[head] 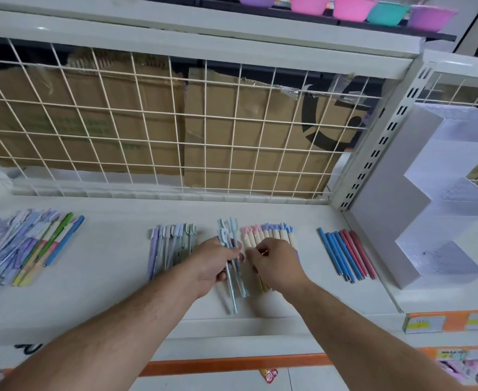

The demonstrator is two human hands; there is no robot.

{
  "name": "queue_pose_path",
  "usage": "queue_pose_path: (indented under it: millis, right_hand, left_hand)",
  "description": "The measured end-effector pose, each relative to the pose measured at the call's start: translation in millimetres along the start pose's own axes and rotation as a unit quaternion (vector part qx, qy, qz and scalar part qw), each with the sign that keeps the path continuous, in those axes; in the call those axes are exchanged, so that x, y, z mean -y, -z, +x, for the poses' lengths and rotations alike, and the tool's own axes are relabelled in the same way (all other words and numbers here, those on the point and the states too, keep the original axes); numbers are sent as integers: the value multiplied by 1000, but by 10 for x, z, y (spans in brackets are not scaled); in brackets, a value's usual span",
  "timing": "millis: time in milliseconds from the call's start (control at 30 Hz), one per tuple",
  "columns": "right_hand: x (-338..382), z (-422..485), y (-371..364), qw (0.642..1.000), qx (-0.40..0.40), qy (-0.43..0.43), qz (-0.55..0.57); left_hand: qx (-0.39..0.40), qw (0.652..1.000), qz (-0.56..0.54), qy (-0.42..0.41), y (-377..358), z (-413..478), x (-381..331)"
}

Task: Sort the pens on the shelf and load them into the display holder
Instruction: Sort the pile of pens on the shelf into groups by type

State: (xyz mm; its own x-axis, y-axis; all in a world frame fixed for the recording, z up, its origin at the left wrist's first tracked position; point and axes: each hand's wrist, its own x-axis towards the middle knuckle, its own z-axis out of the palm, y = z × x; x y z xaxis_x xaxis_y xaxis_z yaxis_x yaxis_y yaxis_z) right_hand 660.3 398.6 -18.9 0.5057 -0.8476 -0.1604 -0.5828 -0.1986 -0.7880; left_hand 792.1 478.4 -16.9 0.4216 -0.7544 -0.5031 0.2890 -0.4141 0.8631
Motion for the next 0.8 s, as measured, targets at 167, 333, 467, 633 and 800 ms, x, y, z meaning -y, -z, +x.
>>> queue_pose_path:
  millis: [167,333,467,633,800]
  right_hand:
    - [79,-139,67,993,71,13,97]
    - [82,-171,112,993,77,-14,85]
    - [129,-186,104,992,93,-17,87]
    - [262,-180,-25,990,116,-15,75]
    - [508,-159,-359,986,141,-12,88]
  left_hand:
    - [28,999,-24,-7,-45,-4,-18]
    - [62,998,-32,-9,-60,-11,-36]
    - [72,996,-43,-24,-32,-46,-36]
    - [38,997,-46,-49,175,-97,-26]
    - [-22,997,-35,-69,562,-151,-15]
